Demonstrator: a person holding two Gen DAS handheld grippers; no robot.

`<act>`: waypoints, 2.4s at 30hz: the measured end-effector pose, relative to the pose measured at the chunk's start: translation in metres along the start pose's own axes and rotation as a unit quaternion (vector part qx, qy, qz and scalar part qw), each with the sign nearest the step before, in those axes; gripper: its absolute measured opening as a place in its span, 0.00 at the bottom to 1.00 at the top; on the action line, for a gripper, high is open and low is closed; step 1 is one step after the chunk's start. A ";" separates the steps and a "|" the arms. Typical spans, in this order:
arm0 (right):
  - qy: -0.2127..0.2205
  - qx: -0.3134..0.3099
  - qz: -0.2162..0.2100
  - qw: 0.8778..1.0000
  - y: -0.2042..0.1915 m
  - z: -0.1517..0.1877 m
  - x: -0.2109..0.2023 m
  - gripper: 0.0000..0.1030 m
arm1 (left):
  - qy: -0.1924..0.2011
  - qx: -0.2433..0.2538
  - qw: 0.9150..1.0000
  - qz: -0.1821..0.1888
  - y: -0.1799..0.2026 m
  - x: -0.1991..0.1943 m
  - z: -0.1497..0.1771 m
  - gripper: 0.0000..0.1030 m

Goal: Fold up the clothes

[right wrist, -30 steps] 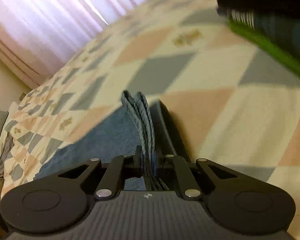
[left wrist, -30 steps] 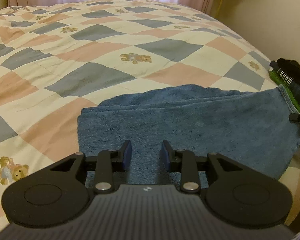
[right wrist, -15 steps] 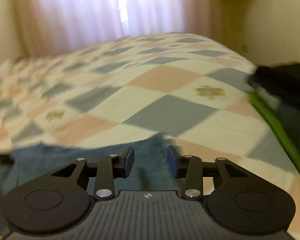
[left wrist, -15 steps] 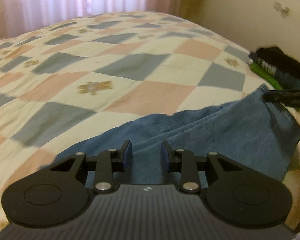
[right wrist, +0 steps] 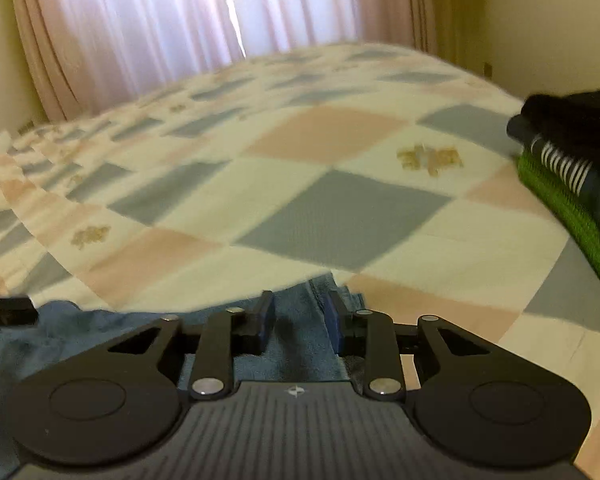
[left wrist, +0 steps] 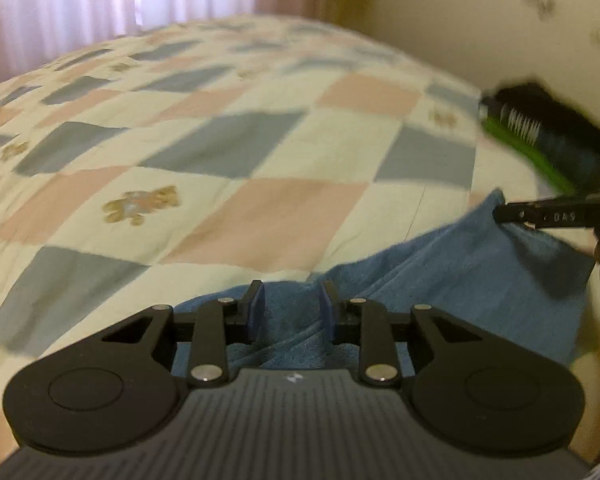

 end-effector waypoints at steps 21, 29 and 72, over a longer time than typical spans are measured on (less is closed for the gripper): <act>0.044 0.126 0.200 0.971 0.006 0.092 -0.070 0.33 | -0.057 0.176 0.977 0.106 -0.092 -0.048 0.054 0.24; 0.085 0.152 0.235 0.956 -0.128 0.130 -0.115 0.33 | -0.007 0.341 0.924 0.175 -0.118 -0.082 0.063 0.23; -0.026 0.037 -0.054 0.997 -0.253 0.130 -0.112 0.15 | 0.081 0.576 0.782 0.225 -0.020 -0.128 -0.009 0.19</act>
Point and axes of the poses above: each gripper's, at about its wrist camera, not at the fingertips, and x roughly the way its jaws point, y to its right, z to its underside, the point moved 5 cm from there along x, roughly the way its jaws point, and after that the axes turned 6 degrees about x, right-handed, at the moved point
